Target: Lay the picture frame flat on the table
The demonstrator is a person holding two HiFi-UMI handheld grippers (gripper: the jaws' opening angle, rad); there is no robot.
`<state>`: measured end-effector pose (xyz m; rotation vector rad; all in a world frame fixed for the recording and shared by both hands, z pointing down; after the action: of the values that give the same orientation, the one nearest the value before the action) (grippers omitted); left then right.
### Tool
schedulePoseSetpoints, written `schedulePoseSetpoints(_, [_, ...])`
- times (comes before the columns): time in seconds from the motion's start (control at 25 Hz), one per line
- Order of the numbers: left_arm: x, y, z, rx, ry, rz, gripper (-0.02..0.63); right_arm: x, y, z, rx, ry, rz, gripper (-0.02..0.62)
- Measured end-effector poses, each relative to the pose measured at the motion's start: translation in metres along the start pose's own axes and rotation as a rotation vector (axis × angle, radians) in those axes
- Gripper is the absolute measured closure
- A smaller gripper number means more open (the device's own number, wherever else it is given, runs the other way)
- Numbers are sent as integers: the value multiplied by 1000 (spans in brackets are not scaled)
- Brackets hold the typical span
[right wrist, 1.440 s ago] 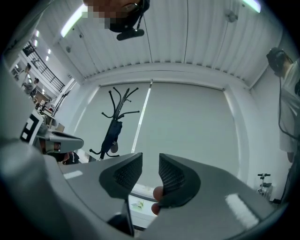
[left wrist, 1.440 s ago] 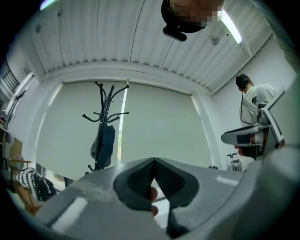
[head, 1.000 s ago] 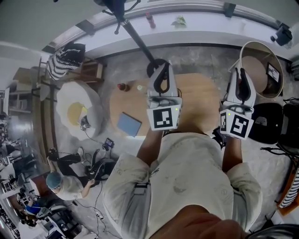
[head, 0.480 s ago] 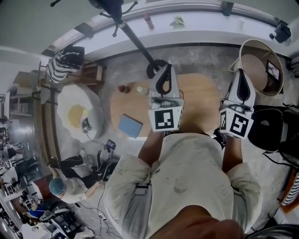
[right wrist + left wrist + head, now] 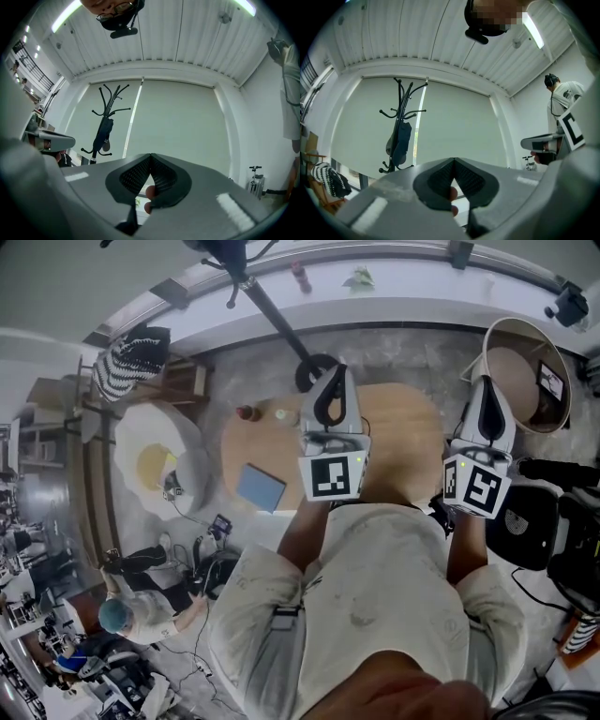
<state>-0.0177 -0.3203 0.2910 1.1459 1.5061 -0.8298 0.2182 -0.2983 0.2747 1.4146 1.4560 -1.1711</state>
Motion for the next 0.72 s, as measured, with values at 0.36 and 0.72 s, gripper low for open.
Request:
schedulePoseSetpoints(0.36, [-1,0,4,-4,-3,1,601,-4,1,3,4,-15,-10,594])
schedulePoseSetpoints(0.72, [-1,6,8,-17,-7,7,601,-3,8,3,7,-21,-31,594])
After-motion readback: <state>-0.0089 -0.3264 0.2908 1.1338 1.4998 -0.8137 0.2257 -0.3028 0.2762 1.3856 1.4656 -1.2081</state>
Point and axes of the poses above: the fingertips, and each gripper's own axes: z forward along the fingers, y to its right, x out of its top, the point moved 5 cm from there along -z, backward along the fingers, and after that the axes turned 6 degrees about y, right-handed, at the moved point
